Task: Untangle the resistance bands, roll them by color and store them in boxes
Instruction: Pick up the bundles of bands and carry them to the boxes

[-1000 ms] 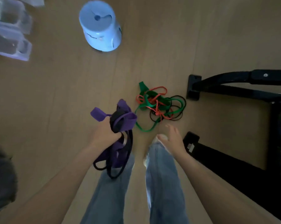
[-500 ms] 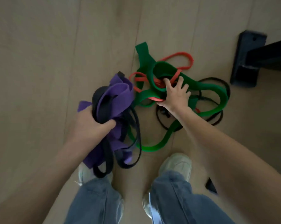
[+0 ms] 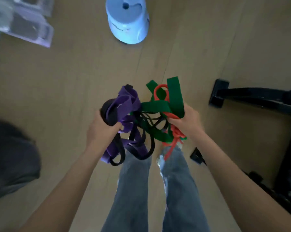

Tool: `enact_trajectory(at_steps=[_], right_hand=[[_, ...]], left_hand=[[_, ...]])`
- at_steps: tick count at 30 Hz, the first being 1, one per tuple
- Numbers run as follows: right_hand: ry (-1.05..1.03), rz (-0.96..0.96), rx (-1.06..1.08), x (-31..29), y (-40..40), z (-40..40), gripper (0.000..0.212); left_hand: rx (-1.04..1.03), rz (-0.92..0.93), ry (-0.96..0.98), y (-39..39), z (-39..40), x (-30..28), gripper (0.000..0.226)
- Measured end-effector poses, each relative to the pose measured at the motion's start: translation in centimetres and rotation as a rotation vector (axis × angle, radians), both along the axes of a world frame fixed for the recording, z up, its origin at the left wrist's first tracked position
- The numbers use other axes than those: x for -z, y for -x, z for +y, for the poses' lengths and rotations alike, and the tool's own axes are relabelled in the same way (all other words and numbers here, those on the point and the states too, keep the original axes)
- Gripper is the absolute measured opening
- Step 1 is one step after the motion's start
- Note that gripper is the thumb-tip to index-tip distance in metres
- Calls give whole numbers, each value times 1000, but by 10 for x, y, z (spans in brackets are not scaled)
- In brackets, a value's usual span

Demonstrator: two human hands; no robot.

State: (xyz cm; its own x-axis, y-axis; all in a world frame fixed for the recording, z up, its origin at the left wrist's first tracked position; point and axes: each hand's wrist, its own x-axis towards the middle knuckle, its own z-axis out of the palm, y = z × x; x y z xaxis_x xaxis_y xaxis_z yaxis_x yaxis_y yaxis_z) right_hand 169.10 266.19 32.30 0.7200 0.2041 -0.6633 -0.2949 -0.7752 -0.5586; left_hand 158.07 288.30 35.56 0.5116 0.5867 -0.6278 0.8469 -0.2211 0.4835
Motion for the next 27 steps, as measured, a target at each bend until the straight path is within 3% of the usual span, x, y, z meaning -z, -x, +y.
enact_trajectory(at_steps=[4,8,15,17,22,27], right_hand=[[-8,-235,-126,-133,-11,34,36],[-54,-332,-170,-203,-36,67,29],[-177,-287,-204,-219,-130,151,24],[-184,-251,-288,-221,-157,189,25],[-172,-383,-694,-246,-207,307,43],[-204,-399,-814,-249,-246,413,47]], left_hand=[[39,-60,-6,0,45,-106,43],[-13,-143,-11,-13,87,-159,42],[-125,-162,-91,-60,168,-182,47],[-171,-114,-135,-73,189,-189,51],[-346,-86,-193,-106,239,-199,59],[-548,-113,-214,-152,312,-187,51]])
